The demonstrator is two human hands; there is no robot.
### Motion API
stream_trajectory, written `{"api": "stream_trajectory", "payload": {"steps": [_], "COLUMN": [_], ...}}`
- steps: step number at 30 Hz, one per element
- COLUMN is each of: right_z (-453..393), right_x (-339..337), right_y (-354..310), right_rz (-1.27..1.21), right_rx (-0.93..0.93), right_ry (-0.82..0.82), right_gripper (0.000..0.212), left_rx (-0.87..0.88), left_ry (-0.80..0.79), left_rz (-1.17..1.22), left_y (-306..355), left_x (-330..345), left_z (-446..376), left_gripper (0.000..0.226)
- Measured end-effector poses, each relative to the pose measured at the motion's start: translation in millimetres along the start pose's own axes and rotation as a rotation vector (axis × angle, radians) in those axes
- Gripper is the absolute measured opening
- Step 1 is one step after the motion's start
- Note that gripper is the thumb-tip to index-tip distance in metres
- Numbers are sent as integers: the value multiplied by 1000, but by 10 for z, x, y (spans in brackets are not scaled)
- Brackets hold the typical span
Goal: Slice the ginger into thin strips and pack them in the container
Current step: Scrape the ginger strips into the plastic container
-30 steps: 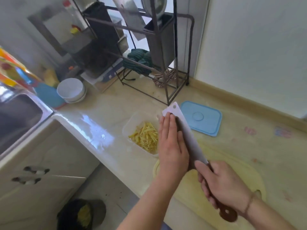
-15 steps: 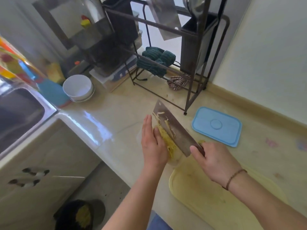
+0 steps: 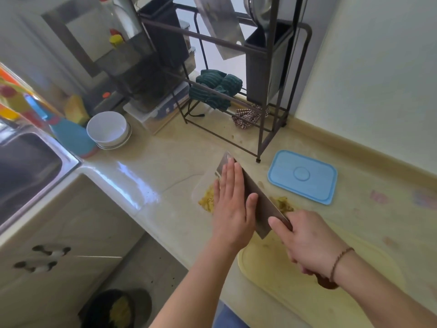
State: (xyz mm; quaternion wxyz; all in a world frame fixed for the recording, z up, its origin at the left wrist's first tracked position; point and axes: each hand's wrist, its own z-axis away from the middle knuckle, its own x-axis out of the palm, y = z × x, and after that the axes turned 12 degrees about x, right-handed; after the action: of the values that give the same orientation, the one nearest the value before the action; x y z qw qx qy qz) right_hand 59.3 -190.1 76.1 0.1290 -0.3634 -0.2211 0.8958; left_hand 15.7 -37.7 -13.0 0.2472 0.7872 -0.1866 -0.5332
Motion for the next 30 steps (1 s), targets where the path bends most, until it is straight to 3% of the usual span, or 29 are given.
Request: {"api": "stream_trajectory", "payload": {"steps": [6,11,18,24,30], "right_z": [88,101,121,128,77], "right_x": [-24,-47,-61,-48,-47], "right_y": [78,133,236,284,386], "right_rz": [-74,-136,-244,-256,-272], "right_rx": [24,79,106,70,76], "right_ry": [-11,-60,-83,-100,-33], "right_gripper": [48,47,43,43,42], "left_rx": [-155,-198,-256,-120,-296], "left_ry": [-101,-91,223,177,137], "left_rz": [-224,-191,-76,-235,-244], "left_y": [47,49,106,75,58], "left_x": [46,23,-1,30,-37], "left_z": [221,286,244,267,261], "left_gripper": [76,79,49,26,19]}}
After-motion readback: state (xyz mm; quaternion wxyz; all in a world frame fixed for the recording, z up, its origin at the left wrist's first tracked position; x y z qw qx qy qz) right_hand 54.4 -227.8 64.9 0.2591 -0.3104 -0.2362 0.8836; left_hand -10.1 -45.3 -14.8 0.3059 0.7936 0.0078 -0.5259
